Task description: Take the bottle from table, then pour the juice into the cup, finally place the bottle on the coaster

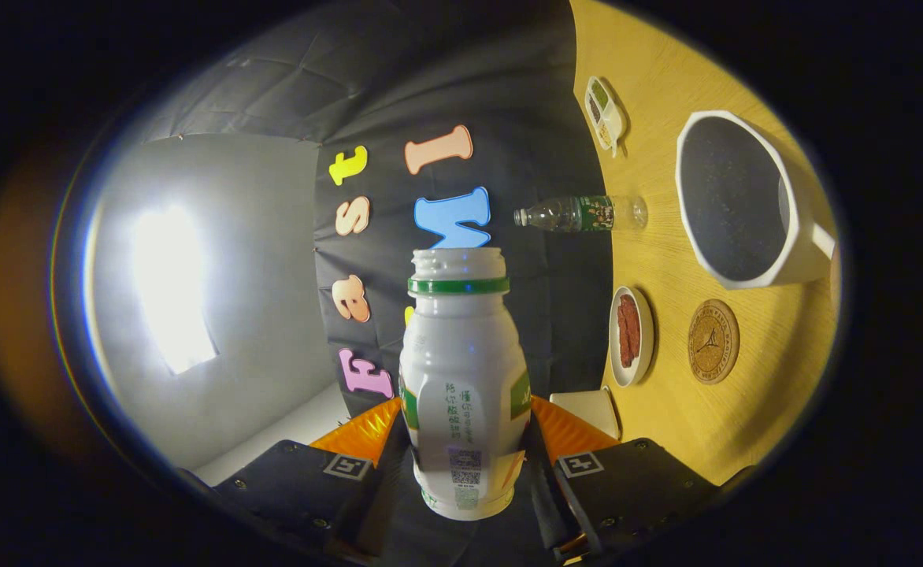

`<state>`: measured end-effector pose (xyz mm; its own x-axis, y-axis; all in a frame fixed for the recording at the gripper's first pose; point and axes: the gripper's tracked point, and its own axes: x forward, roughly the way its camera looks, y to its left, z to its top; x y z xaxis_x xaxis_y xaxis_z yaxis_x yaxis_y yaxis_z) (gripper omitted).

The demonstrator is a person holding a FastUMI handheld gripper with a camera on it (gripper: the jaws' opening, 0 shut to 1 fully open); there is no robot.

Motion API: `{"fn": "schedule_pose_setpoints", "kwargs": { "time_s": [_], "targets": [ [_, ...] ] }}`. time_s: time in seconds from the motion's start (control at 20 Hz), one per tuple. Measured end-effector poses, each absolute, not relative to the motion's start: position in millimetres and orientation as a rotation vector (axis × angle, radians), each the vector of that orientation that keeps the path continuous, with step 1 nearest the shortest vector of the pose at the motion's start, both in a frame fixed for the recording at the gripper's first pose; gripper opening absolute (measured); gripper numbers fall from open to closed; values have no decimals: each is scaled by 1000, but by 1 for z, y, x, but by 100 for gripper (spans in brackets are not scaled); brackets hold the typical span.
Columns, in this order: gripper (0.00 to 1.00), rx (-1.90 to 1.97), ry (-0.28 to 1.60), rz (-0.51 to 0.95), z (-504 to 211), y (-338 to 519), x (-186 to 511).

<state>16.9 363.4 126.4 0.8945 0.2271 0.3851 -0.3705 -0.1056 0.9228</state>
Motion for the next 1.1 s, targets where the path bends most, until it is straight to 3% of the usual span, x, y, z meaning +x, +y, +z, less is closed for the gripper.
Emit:
{"fn": "schedule_pose_setpoints", "kwargs": {
  "time_s": [1.1],
  "targets": [
    [71, 1650, -157, 520, 140, 365, 20]
  ]
}}
